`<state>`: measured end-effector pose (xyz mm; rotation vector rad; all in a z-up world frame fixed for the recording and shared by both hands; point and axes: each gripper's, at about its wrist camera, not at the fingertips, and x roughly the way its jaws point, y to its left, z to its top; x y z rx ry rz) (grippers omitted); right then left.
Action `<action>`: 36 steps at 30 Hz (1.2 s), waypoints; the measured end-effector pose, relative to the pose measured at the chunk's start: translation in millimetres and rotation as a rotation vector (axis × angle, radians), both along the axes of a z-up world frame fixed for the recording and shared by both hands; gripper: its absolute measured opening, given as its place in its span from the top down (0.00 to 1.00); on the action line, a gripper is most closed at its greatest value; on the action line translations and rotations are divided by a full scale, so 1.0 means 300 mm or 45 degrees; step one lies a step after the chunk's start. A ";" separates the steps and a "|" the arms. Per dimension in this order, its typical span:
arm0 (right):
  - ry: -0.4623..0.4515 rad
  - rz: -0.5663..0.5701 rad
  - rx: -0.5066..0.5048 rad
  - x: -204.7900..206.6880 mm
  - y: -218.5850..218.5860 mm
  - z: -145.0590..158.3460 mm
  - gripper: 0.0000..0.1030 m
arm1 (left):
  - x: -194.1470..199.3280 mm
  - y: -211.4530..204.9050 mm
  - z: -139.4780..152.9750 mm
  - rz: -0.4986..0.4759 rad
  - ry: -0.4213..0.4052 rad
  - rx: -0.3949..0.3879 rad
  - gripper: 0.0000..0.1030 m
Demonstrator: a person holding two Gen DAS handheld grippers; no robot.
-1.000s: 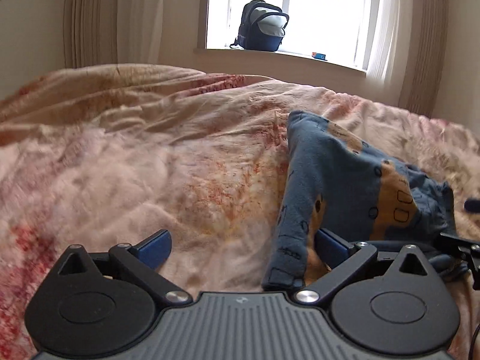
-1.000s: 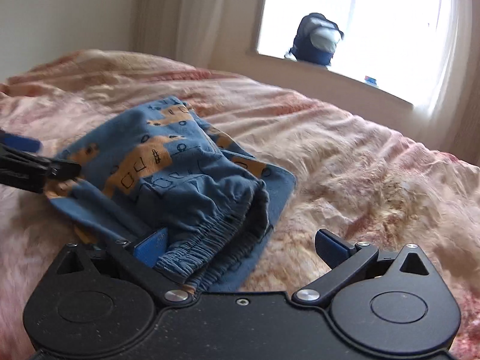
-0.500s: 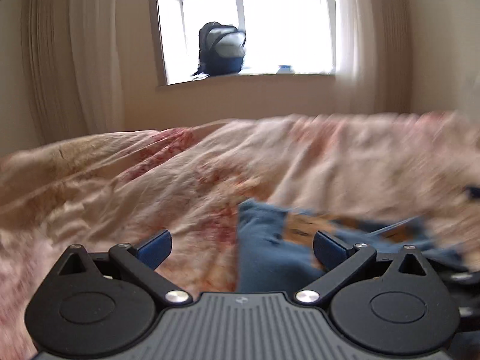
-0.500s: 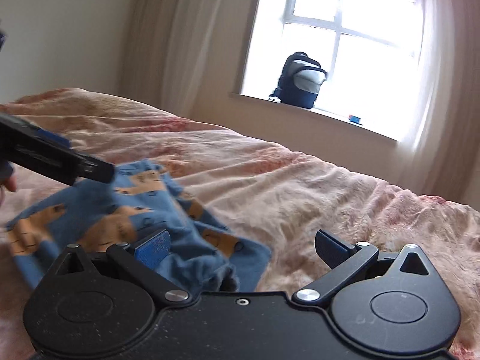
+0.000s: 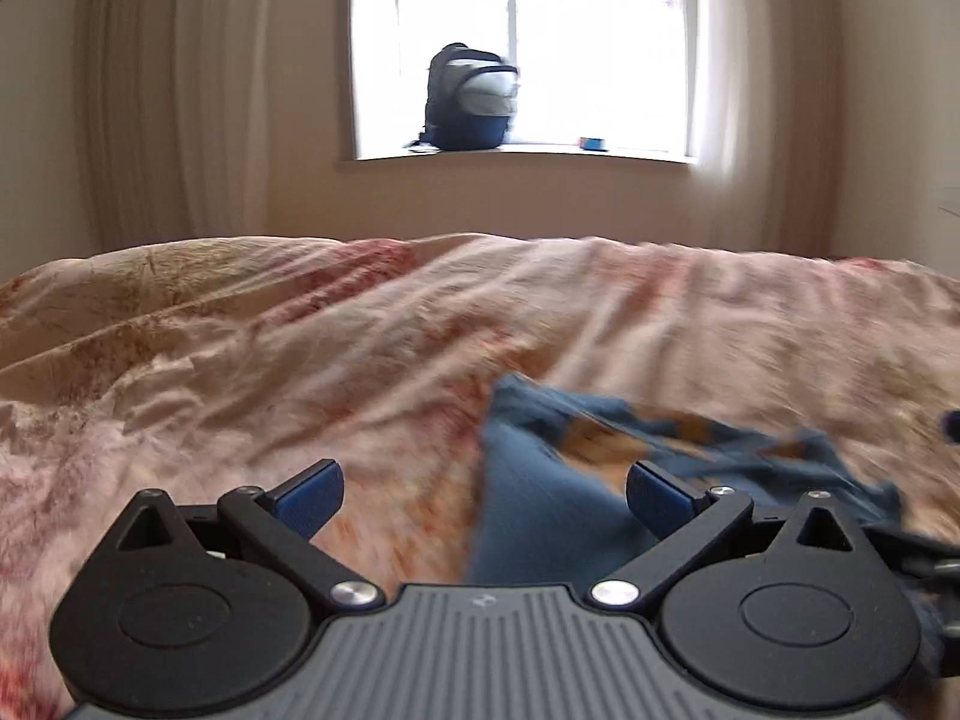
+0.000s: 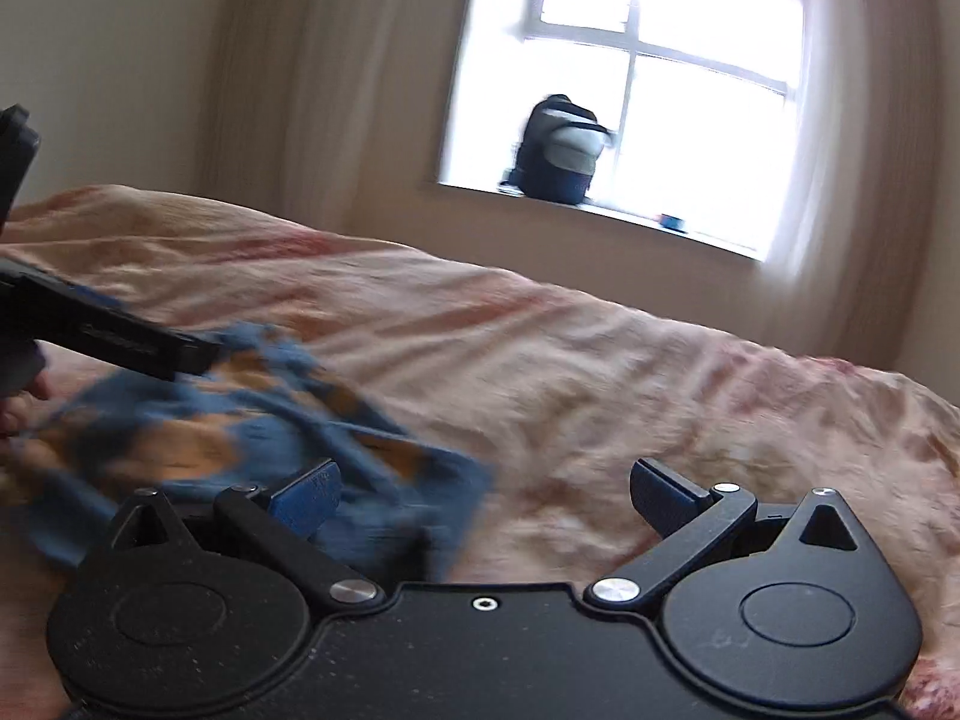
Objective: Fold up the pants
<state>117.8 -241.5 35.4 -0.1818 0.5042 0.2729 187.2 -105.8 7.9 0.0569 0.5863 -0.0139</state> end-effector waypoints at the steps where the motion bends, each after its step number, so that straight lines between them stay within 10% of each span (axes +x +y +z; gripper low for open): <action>1: 0.042 0.009 -0.002 -0.013 0.015 -0.002 0.00 | -0.023 -0.008 -0.005 -0.011 0.018 0.010 0.00; 5: 0.190 0.012 -0.076 -0.058 0.042 -0.044 0.01 | -0.086 -0.025 -0.088 -0.003 0.112 0.119 0.00; 14: 0.066 0.007 0.030 -0.154 0.018 0.007 0.00 | -0.180 0.061 -0.055 0.081 0.170 -0.052 0.00; 20: 0.232 0.007 -0.028 -0.143 0.043 -0.056 0.00 | -0.186 0.073 -0.079 0.137 0.217 -0.106 0.00; 30: 0.050 0.037 0.006 -0.007 0.086 0.045 0.00 | -0.185 0.085 -0.084 0.133 0.222 -0.130 0.00; 36: 0.303 -0.082 0.057 0.115 0.031 -0.058 0.01 | -0.185 0.087 -0.086 0.127 0.220 -0.136 0.00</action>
